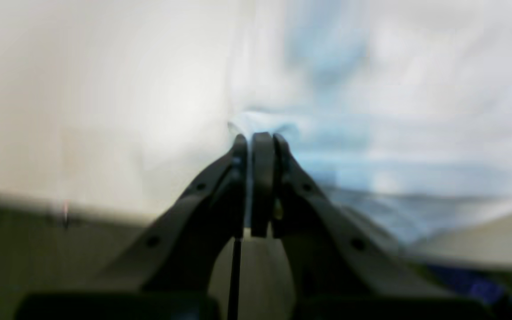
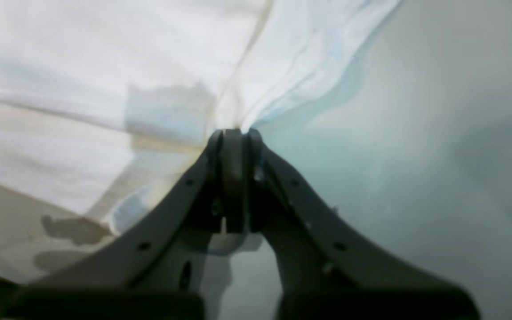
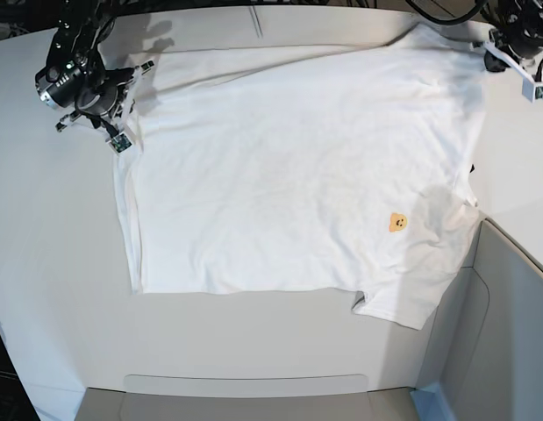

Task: Layout the t-shirt on the table in an organized manner, then fold the t-shirt properly
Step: 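Lift the shirt with both grippers and flip it over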

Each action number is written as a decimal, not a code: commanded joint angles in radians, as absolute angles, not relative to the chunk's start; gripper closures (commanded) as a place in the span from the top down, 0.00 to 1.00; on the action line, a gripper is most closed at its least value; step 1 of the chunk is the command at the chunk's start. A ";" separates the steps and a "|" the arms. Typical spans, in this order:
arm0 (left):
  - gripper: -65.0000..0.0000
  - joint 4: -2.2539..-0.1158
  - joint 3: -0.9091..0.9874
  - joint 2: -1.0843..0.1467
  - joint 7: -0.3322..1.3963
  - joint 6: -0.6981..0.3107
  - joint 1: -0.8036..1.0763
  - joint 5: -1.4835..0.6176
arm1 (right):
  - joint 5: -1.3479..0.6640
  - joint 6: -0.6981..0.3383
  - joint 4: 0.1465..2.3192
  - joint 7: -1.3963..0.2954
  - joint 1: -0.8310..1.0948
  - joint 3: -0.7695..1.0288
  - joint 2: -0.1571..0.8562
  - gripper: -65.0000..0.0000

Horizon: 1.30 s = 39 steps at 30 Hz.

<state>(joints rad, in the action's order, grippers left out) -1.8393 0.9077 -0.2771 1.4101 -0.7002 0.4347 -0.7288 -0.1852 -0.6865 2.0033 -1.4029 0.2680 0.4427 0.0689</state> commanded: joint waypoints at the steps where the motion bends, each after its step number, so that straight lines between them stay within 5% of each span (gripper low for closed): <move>1: 0.00 -1.854 0.918 -0.295 1.396 -0.698 0.409 -0.733 | -0.202 -0.698 2.029 -1.396 0.243 0.446 0.081 0.00; 13: 0.00 -1.856 0.921 -0.295 1.396 -0.698 -0.027 -0.733 | -0.403 -0.698 2.052 -1.396 -0.054 0.443 0.084 0.00; 23: 0.00 -1.857 1.004 -0.300 1.283 -0.698 -0.315 -0.734 | -0.412 -0.698 2.052 -1.374 -0.303 0.254 0.074 0.00; 30: 0.00 -1.934 1.106 -0.300 1.191 -0.698 -0.453 -0.737 | -0.414 -0.698 2.063 -1.064 -0.343 0.166 0.051 0.00; 35: 0.00 -2.032 1.178 -0.300 1.084 -0.698 -0.555 -0.740 | -0.414 -0.698 2.061 -0.691 -0.358 0.033 0.033 0.00; 39: 0.00 -2.032 1.190 -0.329 0.981 -0.698 -0.585 -0.742 | -0.406 -0.509 2.063 -0.417 -0.386 -0.117 0.027 0.00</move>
<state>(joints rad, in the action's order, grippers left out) -2.0174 1.1992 -0.3111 1.0245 -0.6937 -0.5648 -0.7097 -0.4042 -0.5308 2.0499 -0.4286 -0.3607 -0.1333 0.0193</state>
